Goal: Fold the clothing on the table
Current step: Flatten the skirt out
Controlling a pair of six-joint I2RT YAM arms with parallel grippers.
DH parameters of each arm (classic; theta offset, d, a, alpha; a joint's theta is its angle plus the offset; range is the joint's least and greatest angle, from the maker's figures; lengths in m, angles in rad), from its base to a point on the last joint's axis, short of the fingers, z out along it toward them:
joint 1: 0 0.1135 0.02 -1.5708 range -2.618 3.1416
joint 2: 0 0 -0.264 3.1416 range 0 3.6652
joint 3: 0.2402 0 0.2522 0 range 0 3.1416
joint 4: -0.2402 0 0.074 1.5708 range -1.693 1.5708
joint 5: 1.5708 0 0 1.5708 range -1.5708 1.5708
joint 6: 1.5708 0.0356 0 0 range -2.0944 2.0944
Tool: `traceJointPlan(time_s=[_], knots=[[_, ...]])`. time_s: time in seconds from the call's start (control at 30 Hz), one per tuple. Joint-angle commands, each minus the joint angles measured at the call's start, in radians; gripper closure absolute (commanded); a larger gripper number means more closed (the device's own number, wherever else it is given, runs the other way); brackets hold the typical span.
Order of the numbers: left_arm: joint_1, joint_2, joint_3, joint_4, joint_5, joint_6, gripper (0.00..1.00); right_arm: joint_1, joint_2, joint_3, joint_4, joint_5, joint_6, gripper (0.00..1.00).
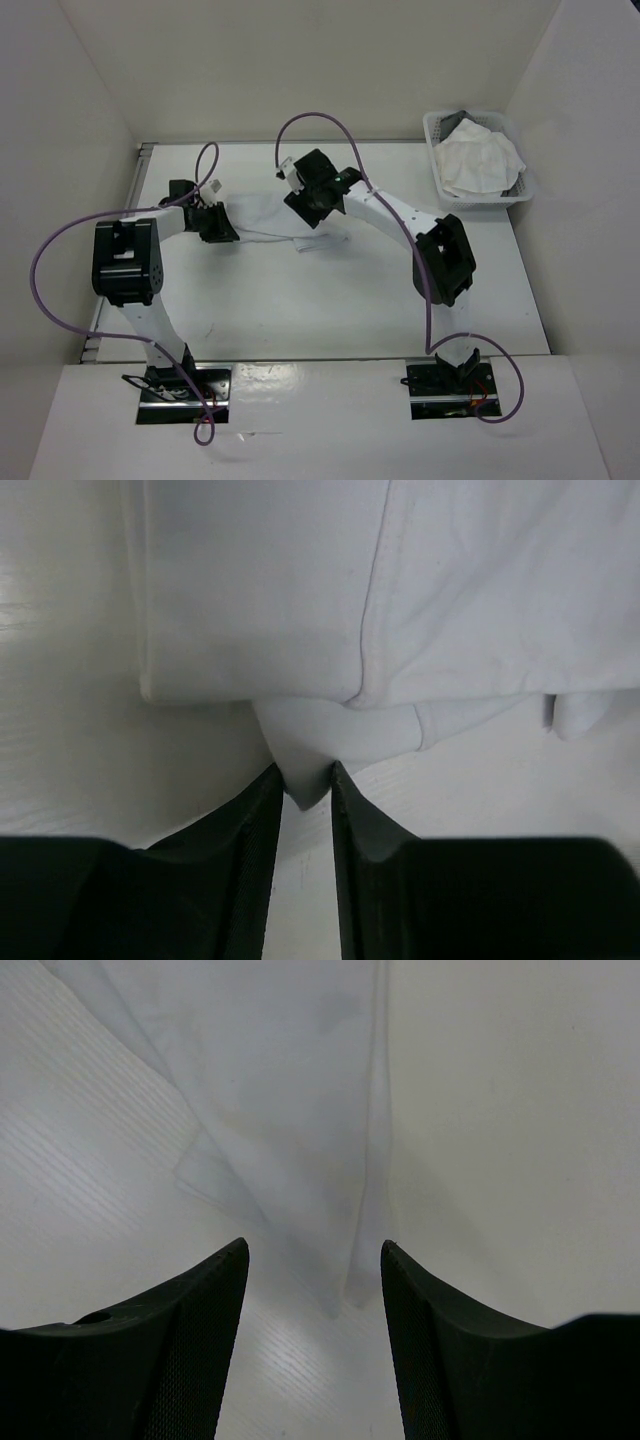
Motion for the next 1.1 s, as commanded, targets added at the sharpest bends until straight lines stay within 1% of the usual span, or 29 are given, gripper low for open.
traceJointPlan(time_s=[0.0,0.1,0.13,0.2,0.3,0.47,0.53,0.57,0.63,0.7,0.93,1.03,1.07], knots=[[0.002,0.042,0.007,0.000,-0.027,-0.006,0.75,0.020,0.035,0.034,0.027,-0.008,0.002,0.40],[0.002,0.042,0.007,0.000,-0.027,-0.006,0.87,0.051,0.061,0.045,0.027,0.002,0.002,0.40],[0.002,0.042,0.007,-0.009,-0.027,-0.006,0.95,0.064,0.076,0.056,0.036,0.002,-0.007,0.40],[0.002,0.042,0.007,-0.021,-0.027,-0.006,1.00,0.086,0.108,0.085,0.045,0.002,-0.007,0.40],[0.002,0.042,0.007,-0.043,-0.027,0.012,1.00,0.098,0.156,0.131,0.054,-0.007,-0.007,0.41],[0.002,0.032,0.007,-0.052,-0.027,0.021,1.00,0.156,0.220,0.198,0.093,-0.022,-0.027,0.42],[0.002,0.022,0.007,-0.052,-0.027,0.030,1.00,0.166,0.260,0.259,0.093,-0.036,-0.027,0.42],[0.002,0.022,0.007,-0.052,-0.027,0.030,1.00,0.166,0.274,0.304,0.093,-0.047,-0.027,0.43],[0.002,0.022,0.007,-0.061,-0.027,0.030,1.00,0.166,0.315,0.341,0.083,-0.047,-0.027,0.43],[0.002,0.013,0.007,-0.061,-0.027,0.040,1.00,0.166,0.338,0.391,0.071,-0.056,-0.027,0.46],[0.002,0.013,0.007,-0.061,-0.017,0.049,1.00,0.166,0.417,0.497,0.050,-0.091,-0.009,0.50],[0.002,0.013,0.007,-0.061,-0.008,0.049,1.00,0.166,0.473,0.583,0.013,-0.110,0.011,0.50],[0.002,0.013,0.007,-0.061,-0.008,0.049,1.00,0.166,0.508,0.638,0.002,-0.123,0.011,0.50]])
